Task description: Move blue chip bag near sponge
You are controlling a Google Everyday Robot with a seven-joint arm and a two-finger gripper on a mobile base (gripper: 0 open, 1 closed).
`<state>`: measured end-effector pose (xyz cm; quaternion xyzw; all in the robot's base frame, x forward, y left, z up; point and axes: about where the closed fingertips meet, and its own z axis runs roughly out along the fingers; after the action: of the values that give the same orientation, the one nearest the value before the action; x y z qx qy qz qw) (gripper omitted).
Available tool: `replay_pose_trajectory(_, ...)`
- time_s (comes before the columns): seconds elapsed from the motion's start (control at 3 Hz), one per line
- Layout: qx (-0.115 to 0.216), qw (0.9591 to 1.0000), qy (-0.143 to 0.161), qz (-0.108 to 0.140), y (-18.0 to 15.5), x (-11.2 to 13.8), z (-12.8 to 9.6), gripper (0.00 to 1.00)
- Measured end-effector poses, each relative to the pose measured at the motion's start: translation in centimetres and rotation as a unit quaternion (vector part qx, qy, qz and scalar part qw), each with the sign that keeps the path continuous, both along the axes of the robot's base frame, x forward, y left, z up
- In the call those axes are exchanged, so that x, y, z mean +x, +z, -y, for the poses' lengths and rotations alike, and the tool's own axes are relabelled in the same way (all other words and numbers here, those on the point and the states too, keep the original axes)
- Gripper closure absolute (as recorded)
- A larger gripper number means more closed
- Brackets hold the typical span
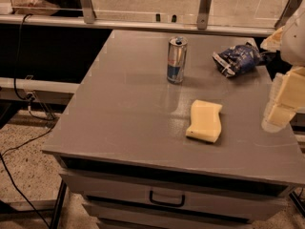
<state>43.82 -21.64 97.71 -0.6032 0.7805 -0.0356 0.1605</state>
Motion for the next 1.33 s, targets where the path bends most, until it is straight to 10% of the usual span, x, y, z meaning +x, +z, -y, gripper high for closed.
replay_pose_trajectory(0.67,0.008,0.9995,0.002,0.029,0.0,1.8,0.0,0.00)
replay_pose_trajectory(1.33,0.012,0.9891,0.035,0.142,-2.4,15.2,1.2,0.00)
